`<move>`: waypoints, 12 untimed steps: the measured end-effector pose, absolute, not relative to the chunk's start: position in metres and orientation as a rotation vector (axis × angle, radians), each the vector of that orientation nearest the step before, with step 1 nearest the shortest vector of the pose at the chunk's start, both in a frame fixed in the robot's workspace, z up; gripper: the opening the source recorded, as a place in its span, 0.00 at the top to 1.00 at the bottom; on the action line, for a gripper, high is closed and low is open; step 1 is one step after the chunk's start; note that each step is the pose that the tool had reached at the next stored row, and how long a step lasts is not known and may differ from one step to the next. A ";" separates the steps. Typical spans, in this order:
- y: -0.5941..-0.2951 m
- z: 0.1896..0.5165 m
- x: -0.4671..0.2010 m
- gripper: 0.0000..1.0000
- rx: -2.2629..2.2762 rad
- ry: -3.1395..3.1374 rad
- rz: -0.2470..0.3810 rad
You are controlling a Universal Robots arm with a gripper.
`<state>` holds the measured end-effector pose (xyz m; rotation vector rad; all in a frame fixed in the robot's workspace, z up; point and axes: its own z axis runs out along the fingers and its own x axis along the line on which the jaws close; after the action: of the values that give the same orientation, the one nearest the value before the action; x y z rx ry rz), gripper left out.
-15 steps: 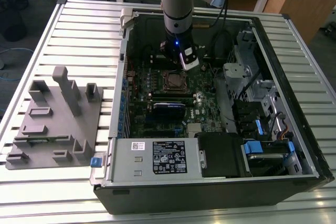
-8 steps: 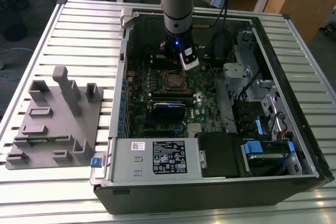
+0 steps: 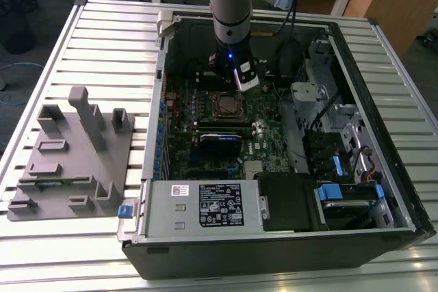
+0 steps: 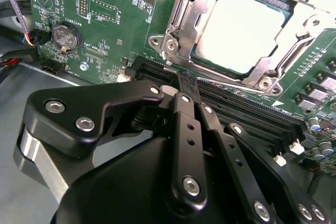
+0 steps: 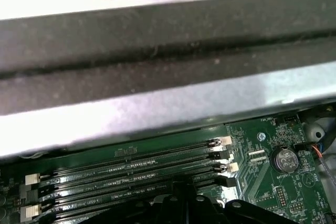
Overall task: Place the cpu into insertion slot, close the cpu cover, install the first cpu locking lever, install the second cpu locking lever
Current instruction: 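Install the first cpu locking lever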
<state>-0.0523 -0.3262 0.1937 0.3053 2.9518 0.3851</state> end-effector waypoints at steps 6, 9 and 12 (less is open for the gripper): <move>-0.327 0.193 -0.052 0.89 0.308 2.951 0.385; -0.329 0.193 -0.052 0.89 0.309 2.951 0.393; -0.331 0.192 -0.051 0.89 0.310 2.949 0.408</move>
<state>-0.0513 -0.3309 0.1923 0.3099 2.9494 0.4080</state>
